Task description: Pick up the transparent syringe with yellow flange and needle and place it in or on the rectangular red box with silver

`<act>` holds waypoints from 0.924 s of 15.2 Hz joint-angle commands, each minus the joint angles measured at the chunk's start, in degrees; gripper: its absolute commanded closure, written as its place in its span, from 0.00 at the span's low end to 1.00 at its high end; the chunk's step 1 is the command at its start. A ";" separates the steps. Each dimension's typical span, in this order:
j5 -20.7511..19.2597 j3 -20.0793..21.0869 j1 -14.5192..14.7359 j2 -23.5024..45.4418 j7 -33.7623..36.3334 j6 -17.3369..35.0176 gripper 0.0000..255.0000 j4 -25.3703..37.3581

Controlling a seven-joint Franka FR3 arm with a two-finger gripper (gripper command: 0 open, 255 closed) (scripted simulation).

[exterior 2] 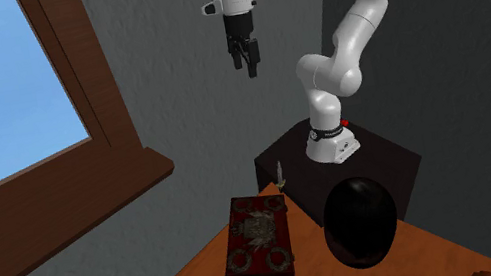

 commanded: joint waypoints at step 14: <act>4.31 -7.84 3.59 9.50 -11.63 20.50 0.00 -17.98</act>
